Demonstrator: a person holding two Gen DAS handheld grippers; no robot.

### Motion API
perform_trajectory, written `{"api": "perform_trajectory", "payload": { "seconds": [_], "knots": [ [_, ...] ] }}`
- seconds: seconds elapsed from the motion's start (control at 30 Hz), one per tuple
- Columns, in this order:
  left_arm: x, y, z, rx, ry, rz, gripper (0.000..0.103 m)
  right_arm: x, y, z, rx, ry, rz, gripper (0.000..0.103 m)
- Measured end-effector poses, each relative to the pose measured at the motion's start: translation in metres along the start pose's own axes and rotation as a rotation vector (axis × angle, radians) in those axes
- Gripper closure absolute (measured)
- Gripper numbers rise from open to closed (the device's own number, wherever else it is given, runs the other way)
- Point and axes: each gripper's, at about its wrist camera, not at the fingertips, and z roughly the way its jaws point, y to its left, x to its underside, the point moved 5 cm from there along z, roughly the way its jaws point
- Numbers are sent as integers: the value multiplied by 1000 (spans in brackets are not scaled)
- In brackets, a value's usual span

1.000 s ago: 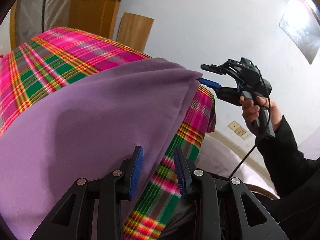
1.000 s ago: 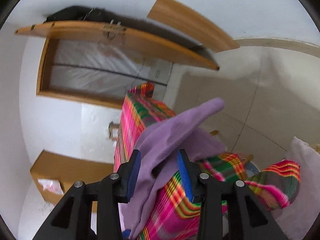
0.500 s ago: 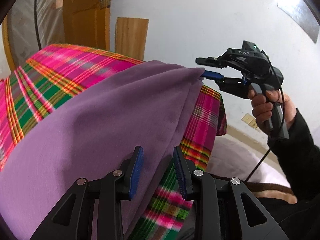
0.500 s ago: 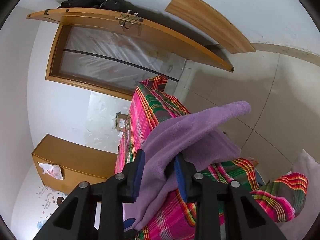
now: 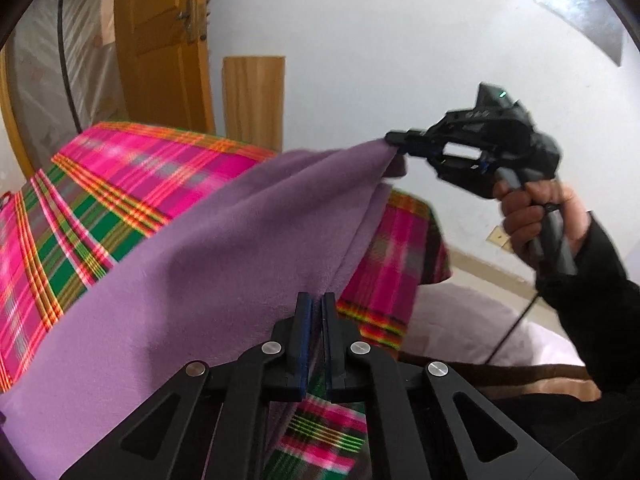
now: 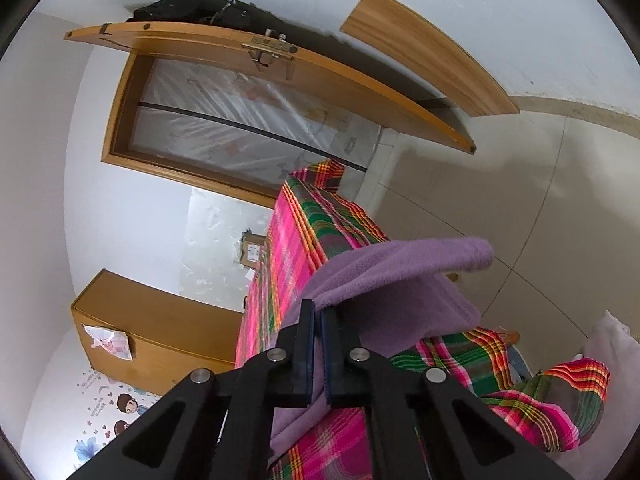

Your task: Fold clothes

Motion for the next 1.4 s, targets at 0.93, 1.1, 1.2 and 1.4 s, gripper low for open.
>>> {"api": "perform_trajectory", "payload": {
  "seconds": [0.93,1.1,1.2,1.4],
  "knots": [
    [-2,10,49,14,30,-26,101,12,12,28,36,133,-66,100],
    [-7,13,33,63,-19,-40,101,8,21,17,-35,104,-34,100],
    [-6,16,32,84,-23,-54,101,8,10,17,-22,116,4,100],
    [6,23,40,95,20,-84,101,3,-25,18,125,132,88,96]
  ]
}}
